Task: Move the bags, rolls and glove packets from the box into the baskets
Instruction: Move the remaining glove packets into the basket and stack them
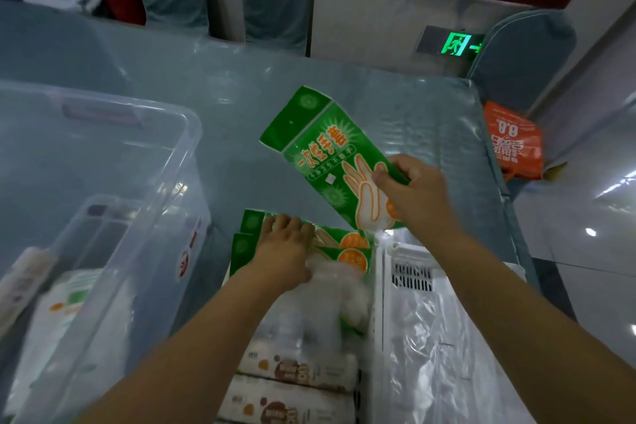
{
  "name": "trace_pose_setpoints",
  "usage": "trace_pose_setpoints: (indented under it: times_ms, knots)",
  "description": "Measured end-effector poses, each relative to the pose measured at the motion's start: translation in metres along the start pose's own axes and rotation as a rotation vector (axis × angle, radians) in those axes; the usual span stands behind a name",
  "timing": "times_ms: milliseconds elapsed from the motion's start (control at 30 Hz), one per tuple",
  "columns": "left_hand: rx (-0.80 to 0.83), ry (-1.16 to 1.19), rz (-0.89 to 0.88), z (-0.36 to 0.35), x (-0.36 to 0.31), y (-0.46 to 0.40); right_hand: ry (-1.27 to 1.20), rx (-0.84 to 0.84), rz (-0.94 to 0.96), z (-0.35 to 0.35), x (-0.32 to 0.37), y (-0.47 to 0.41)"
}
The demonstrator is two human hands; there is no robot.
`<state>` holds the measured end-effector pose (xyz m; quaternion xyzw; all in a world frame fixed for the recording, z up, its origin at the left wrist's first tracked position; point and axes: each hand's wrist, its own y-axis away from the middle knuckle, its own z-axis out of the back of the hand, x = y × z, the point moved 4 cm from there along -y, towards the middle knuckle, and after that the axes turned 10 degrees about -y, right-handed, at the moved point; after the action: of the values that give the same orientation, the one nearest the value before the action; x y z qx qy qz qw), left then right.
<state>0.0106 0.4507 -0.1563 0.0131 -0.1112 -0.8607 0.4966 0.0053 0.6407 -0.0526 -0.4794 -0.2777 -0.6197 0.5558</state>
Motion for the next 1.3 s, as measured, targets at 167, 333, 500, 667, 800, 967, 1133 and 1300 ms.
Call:
trace_pose_setpoints:
  times_ms: [167,333,500,667,800,967,1133,1300]
  knots:
    - [0.043,-0.087,-0.012,-0.002,-0.003,0.009,-0.031,0.176,0.012,-0.027,0.003,-0.011]
    - [0.019,-0.008,-0.037,-0.005,-0.008,0.028,0.191,0.465,-0.029,-0.056,-0.017,-0.018]
    - [-0.11,0.058,-0.036,-0.003,-0.014,0.044,0.462,0.742,-0.06,-0.08,-0.034,-0.013]
    - [-0.185,0.048,-0.063,-0.004,-0.02,0.052,0.6,0.891,-0.06,-0.102,-0.053,0.013]
    - [-0.184,0.059,-0.064,-0.005,-0.021,0.051,0.739,0.937,0.064,-0.11,-0.059,0.027]
    - [-0.238,0.046,-0.1,-0.002,-0.022,0.049,0.903,0.906,0.175,-0.114,-0.057,0.031]
    - [-0.175,0.026,-0.068,-0.013,-0.019,0.038,0.875,0.687,0.155,-0.094,-0.054,0.007]
    - [-0.172,0.078,-0.029,-0.019,-0.016,0.038,0.832,0.654,0.059,-0.082,-0.075,0.0]
